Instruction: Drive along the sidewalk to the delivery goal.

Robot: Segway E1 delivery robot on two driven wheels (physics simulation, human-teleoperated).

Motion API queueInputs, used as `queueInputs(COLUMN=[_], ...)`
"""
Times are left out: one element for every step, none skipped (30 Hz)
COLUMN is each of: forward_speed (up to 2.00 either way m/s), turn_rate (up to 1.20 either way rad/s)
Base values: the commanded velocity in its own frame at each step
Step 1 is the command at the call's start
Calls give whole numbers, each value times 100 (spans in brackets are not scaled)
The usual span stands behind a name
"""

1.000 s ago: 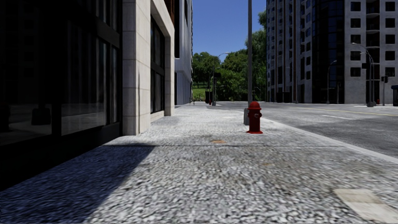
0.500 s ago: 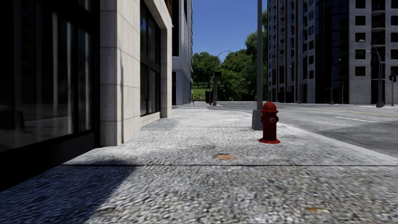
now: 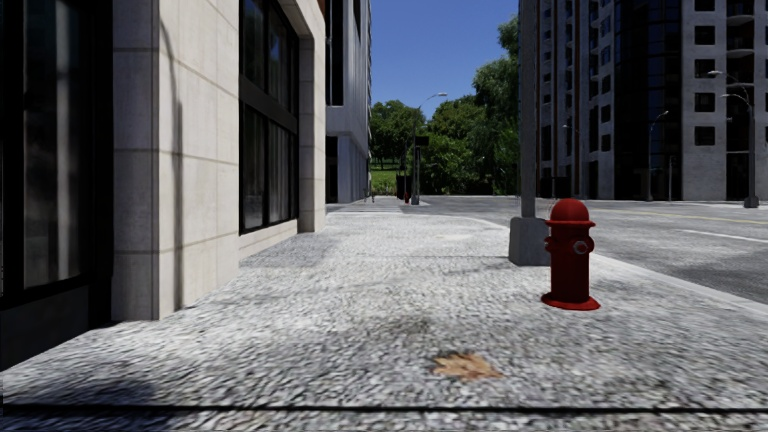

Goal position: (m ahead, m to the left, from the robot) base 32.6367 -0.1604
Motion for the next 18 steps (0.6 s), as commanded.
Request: queueInputs(forward_speed=[200, 200, 200, 200, 200, 200, 200, 200, 200, 200, 200, 200, 200, 200, 200, 200, 200, 200], turn_rate=[0, 0, 0, 0, 0, 0, 0, 0, 0, 0, 0, 0, 0, 0, 0, 0, 0, 0])
